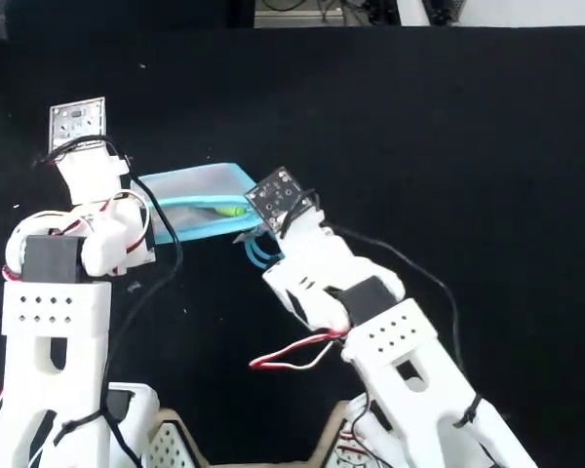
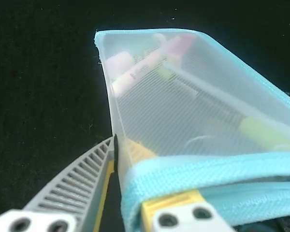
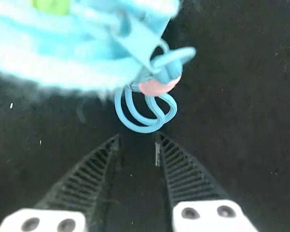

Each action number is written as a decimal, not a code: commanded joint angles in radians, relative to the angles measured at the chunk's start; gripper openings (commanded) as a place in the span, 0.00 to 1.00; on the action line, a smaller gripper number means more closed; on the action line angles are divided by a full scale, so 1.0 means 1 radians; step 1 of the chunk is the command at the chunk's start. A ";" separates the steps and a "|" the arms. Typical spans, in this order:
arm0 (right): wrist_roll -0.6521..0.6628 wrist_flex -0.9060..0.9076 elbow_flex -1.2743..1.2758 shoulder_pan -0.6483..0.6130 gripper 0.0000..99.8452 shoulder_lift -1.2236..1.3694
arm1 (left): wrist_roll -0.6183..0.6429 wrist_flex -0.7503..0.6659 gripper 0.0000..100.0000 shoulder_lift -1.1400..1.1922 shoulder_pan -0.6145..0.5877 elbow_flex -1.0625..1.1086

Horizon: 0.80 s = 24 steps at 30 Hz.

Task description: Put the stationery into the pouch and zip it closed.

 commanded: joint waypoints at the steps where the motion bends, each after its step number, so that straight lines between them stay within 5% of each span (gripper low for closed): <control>1: -0.003 -0.026 -0.004 -0.012 0.13 -0.021 | -0.006 -0.003 0.03 -0.005 0.001 -0.008; 6: -0.058 -0.028 0.004 -0.012 0.27 -0.061 | -0.006 -0.005 0.04 -0.005 0.001 -0.008; 14: -0.057 -0.296 0.282 0.040 0.25 -0.354 | -0.006 -0.005 0.04 -0.005 0.001 -0.004; 24: -0.064 -0.365 0.426 -0.058 0.24 -0.510 | -0.006 -0.005 0.04 -0.005 0.001 -0.004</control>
